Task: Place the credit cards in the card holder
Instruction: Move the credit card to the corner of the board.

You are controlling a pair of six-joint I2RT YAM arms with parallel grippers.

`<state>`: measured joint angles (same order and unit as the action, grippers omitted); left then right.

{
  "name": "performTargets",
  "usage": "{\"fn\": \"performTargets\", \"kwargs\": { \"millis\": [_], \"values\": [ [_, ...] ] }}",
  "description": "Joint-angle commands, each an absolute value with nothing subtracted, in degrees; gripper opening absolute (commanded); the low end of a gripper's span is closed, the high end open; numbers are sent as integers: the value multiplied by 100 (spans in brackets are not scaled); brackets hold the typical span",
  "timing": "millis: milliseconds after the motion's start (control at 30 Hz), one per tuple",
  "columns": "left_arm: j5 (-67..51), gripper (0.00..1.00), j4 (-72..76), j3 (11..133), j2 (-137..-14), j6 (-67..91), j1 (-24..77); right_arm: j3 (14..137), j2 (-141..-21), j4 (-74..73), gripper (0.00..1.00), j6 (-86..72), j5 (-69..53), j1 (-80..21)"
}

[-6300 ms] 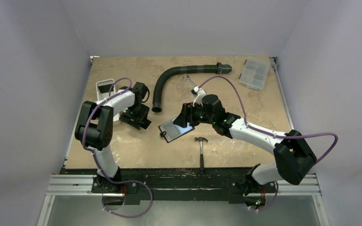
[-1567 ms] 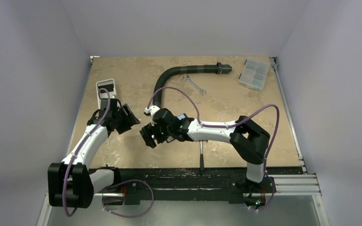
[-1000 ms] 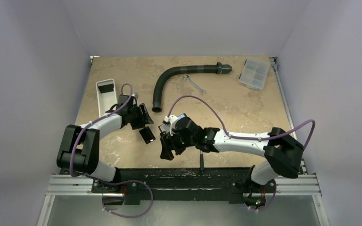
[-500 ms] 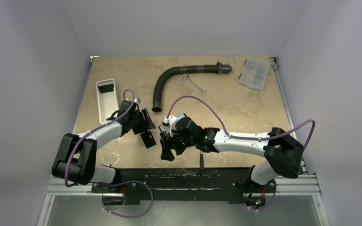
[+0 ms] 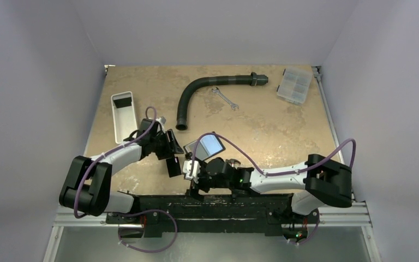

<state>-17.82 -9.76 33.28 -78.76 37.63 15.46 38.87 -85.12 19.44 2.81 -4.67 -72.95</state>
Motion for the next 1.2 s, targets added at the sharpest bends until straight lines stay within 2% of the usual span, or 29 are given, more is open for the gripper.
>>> {"fn": "performTargets", "kwargs": {
  "millis": [0,667,933,1167],
  "values": [
    [-1896,54,-1406,3080,-7831,3904,1638,3743,-8480,3376,93,1941,-126,-7460],
    [-1249,55,-2546,2840,-6596,4850,1811,4264,-9451,3636,86,1950,-614,-7733],
    [-1033,55,-2795,3276,-6572,4639,1802,4417,-9894,3894,85,1806,-426,-7981],
    [-1109,56,-2290,3506,-7358,4214,1810,4506,-10158,3954,84,2148,-330,-7998]
  ]
}}
